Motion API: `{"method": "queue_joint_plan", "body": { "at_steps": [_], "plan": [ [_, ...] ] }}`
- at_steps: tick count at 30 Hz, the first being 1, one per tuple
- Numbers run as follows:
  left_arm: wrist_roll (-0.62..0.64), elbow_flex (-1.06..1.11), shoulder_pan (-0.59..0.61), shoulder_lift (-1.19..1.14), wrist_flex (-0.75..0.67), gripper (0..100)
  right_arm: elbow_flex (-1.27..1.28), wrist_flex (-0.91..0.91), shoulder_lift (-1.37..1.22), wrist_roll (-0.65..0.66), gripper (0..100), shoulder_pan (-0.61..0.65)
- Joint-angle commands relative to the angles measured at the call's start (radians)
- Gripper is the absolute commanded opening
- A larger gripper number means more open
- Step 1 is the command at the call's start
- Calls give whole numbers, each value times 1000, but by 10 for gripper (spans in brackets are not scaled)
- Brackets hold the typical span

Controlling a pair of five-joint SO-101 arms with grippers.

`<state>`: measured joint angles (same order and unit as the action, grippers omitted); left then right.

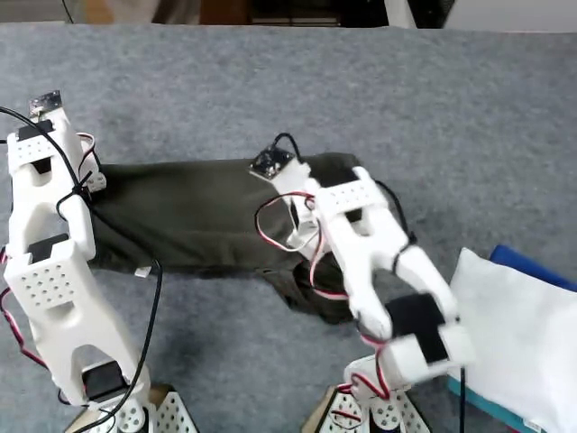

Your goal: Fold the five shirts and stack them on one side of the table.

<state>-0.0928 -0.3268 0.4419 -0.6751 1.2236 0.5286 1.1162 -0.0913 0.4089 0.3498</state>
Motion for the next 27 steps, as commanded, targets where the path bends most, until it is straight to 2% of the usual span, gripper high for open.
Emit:
{"method": "queue_joint_plan", "body": {
  "at_steps": [1,7,17,21,27],
  "plan": [
    [-2,-12,28,1,-2,20,-56,66,-31,6,9,18],
    [-2,-12,28,1,-3,20,12,196,53,12,9,19],
    [-2,-12,26,1,-3,20,364,110,292,12,9,122],
    [0,-12,26,1,-3,20,303,109,381,12,9,120],
    [0,-12,28,1,-2,20,53,38,378,3,6,120]
  ]
}}
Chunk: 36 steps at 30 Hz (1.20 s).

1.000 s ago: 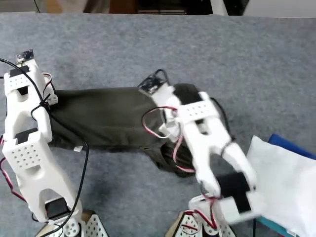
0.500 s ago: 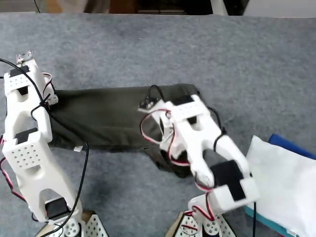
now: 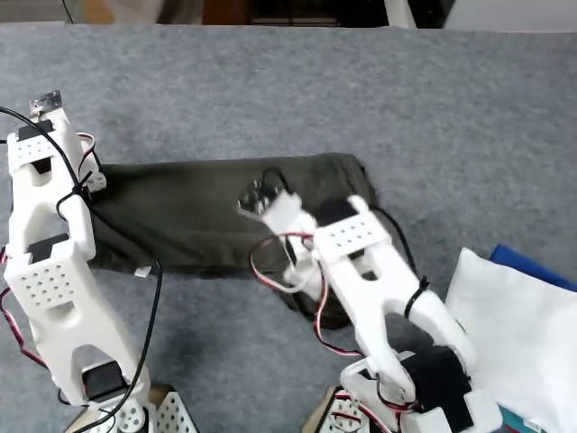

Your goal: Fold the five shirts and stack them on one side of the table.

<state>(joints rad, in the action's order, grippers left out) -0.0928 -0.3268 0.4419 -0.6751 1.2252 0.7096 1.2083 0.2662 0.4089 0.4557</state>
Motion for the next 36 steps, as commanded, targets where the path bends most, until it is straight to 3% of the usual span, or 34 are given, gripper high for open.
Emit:
{"method": "queue_joint_plan", "body": {
  "at_steps": [1,8,15,20,28,36],
  "plan": [
    [0,-12,28,1,-3,20,-153,-83,2,3,6,15],
    [0,-12,28,-1,-3,20,-209,-187,-226,3,5,16],
    [0,-12,29,-1,-5,20,-183,-41,-337,3,5,15],
    [0,-12,29,-1,-5,20,-54,2,-246,3,5,21],
    [0,-12,29,-1,-6,20,251,-87,30,11,7,15],
    [0,-12,29,-1,-5,20,88,29,266,5,8,2]
  ]
}}
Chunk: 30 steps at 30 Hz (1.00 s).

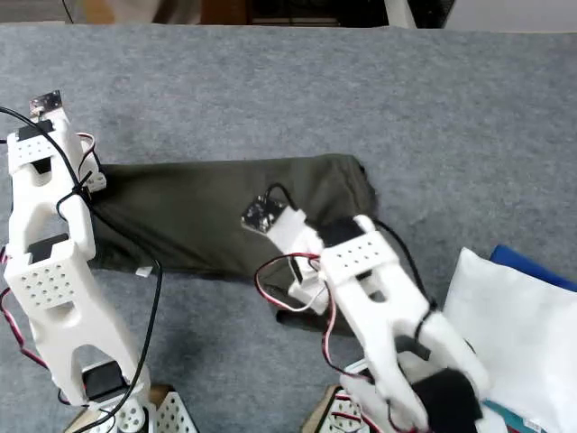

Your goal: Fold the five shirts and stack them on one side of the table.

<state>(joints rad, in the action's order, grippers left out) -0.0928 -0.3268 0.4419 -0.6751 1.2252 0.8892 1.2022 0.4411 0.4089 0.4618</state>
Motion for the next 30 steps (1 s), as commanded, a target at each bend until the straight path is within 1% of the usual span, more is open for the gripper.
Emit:
{"method": "queue_joint_plan", "body": {
  "at_steps": [1,4,6,8,10,18,22,25,30],
  "plan": [
    [0,-12,29,-1,-5,20,-111,37,110,8,8,-21],
    [0,-12,29,-1,-5,20,-159,-9,114,11,9,-127],
    [0,-12,29,-1,-5,20,-188,-92,81,11,9,-237],
    [0,-12,29,-1,-5,20,-237,-181,13,11,9,-332],
    [0,-12,28,-1,-5,20,-317,-226,-90,11,9,-387],
    [2,-12,28,-1,-2,20,-671,-222,-631,5,7,-395],
    [2,-12,28,-1,-2,20,-855,-221,-858,3,6,-401],
    [2,-12,28,-1,-2,20,-1026,-152,-992,3,6,-409],
    [2,-17,26,-2,-6,20,-1399,6,-1165,3,9,-432]
  ]
}}
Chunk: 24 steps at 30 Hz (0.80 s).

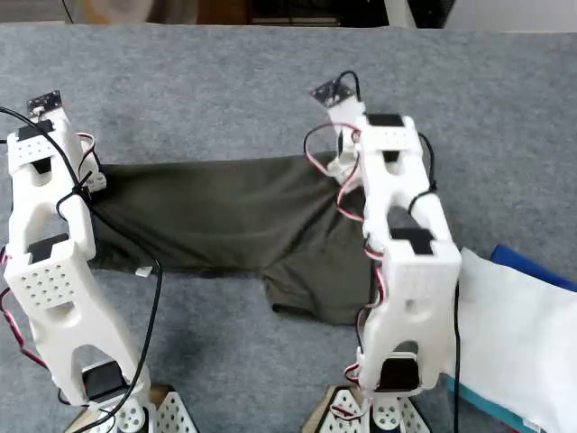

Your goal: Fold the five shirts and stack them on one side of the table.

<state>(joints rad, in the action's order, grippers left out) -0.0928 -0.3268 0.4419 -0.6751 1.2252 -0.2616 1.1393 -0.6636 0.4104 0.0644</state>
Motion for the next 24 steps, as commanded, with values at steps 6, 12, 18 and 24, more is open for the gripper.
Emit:
{"method": "queue_joint_plan", "body": {
  "at_steps": [6,12,18,24],
  "plan": [
    [2,-20,25,-5,-3,20,-710,236,-228,2,9,-48],
    [2,-20,25,-5,-2,20,-1033,394,-390,2,9,-48],
    [2,-18,25,-5,-2,20,-1264,651,-420,0,7,-67],
    [0,-15,26,-5,-2,20,-1012,652,-216,9,6,-127]
  ]
}}
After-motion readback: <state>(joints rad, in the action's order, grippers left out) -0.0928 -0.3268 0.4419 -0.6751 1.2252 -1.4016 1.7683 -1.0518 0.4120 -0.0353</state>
